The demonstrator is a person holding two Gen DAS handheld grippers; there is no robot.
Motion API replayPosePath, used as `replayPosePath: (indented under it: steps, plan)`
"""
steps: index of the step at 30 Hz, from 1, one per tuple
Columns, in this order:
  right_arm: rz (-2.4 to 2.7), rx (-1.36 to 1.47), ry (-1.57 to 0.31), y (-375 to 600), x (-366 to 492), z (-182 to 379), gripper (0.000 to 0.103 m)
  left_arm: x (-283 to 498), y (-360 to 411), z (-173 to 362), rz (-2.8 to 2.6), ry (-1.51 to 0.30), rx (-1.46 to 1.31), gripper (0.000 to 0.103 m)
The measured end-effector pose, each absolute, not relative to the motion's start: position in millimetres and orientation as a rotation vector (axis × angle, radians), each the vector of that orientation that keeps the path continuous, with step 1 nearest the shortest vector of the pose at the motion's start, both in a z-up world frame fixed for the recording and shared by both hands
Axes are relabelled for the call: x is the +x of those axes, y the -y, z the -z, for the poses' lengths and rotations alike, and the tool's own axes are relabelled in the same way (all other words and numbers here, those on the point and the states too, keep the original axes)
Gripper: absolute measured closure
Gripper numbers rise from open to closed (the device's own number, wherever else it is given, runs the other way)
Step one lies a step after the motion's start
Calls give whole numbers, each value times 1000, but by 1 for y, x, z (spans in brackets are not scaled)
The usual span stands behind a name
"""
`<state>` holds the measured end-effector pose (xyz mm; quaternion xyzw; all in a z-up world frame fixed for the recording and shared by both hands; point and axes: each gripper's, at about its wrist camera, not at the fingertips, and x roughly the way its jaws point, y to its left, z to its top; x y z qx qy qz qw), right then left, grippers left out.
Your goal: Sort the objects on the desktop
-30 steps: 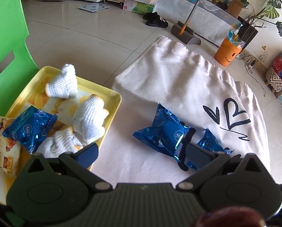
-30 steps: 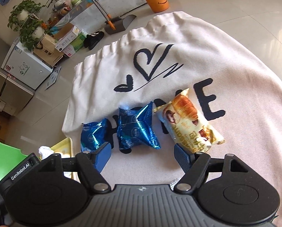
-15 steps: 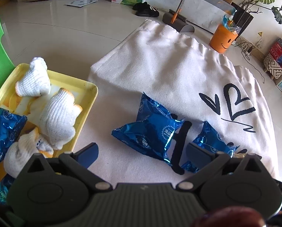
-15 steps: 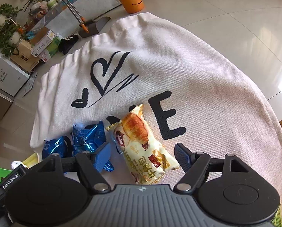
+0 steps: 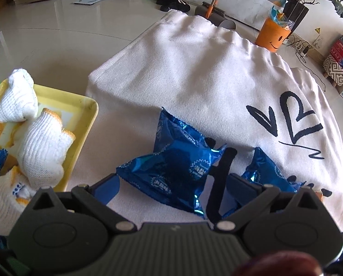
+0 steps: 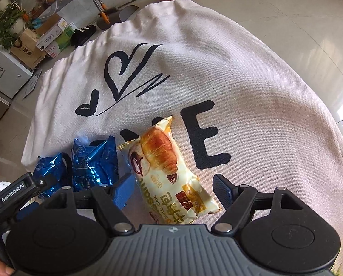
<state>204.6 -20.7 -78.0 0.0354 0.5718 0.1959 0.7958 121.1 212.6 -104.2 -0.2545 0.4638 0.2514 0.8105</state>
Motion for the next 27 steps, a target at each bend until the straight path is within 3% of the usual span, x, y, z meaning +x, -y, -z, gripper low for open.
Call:
replayPosePath:
  steps: [3, 16, 24, 27]
  plan:
    - [-424, 76, -1233, 19, 205, 81, 22, 127, -213, 111, -542, -1003, -531, 1]
    - [-407, 82, -1282, 12, 211, 97, 22, 135, -207, 129, -597, -1044, -433, 1]
    - [-401, 100, -1276, 14, 207, 100, 23, 130, -201, 122, -617, -1026, -378, 25]
    - [-399, 124, -1277, 18, 207, 98, 31, 125, -202, 120, -622, -1026, -385, 27]
